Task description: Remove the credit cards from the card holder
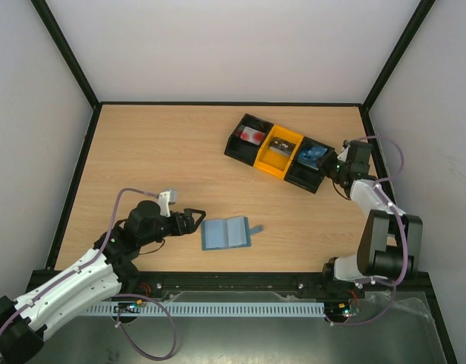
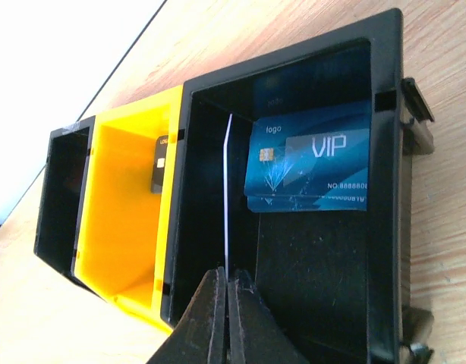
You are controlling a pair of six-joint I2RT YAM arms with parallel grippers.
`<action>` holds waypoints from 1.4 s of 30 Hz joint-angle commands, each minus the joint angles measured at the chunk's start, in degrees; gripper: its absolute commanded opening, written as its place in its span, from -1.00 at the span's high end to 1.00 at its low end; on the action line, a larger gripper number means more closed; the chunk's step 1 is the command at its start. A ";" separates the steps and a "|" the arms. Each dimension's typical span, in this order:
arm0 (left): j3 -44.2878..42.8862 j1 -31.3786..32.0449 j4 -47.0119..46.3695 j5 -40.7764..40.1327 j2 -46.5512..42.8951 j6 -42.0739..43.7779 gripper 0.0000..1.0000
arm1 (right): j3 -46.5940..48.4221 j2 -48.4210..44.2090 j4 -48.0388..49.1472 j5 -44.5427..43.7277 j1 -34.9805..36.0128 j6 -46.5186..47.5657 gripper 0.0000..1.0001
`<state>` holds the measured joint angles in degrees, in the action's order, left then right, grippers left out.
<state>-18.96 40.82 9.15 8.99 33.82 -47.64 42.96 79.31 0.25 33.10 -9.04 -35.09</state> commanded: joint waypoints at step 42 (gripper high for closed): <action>0.52 -0.74 -5.54 2.07 6.29 0.40 -1.00 | 12.23 15.92 -2.40 -5.13 -0.37 -2.74 0.33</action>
<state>-18.31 40.47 4.19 10.44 39.97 -47.77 53.47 95.94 1.87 31.38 -9.26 -36.60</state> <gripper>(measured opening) 0.998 0.320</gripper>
